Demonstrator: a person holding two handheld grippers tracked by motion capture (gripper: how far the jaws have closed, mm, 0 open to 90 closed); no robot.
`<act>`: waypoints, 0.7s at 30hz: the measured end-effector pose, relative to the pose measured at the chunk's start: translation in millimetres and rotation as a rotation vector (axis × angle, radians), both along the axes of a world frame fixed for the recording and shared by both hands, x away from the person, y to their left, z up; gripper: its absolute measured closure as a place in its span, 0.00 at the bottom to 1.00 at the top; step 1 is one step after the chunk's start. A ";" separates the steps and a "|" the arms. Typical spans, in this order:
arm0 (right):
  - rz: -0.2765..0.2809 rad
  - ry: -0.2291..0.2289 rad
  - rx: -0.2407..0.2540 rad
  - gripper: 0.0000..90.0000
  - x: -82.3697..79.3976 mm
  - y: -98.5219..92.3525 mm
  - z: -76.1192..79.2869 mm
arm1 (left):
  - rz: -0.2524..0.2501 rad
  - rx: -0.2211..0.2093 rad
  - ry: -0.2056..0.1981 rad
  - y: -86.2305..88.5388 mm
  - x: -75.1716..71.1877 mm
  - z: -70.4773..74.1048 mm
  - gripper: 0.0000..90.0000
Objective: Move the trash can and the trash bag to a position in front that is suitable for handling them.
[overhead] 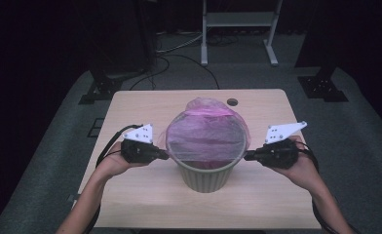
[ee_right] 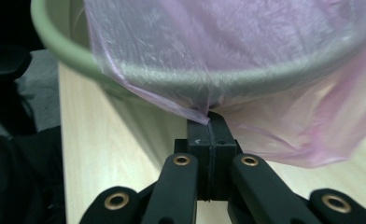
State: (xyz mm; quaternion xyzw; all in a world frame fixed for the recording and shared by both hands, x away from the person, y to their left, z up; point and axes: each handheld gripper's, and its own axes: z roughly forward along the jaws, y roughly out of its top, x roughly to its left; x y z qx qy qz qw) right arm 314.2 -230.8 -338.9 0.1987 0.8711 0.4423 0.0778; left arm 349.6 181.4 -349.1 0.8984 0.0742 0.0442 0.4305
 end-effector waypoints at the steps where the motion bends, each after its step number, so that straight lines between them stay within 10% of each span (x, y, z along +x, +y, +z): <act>1: 0.009 0.016 -0.006 1.00 -0.2 0.5 -2.3 | -0.012 -0.012 0.006 0.3 -1.4 -1.4 1.00; 9: 0.070 0.103 -0.050 1.00 -3.2 7.4 -23.6 | -0.079 -0.045 0.047 4.0 -10.9 -14.1 1.00; 21: 0.065 0.170 -0.145 1.00 1.2 11.0 -51.0 | -0.084 0.071 0.074 1.8 -12.4 -40.8 0.99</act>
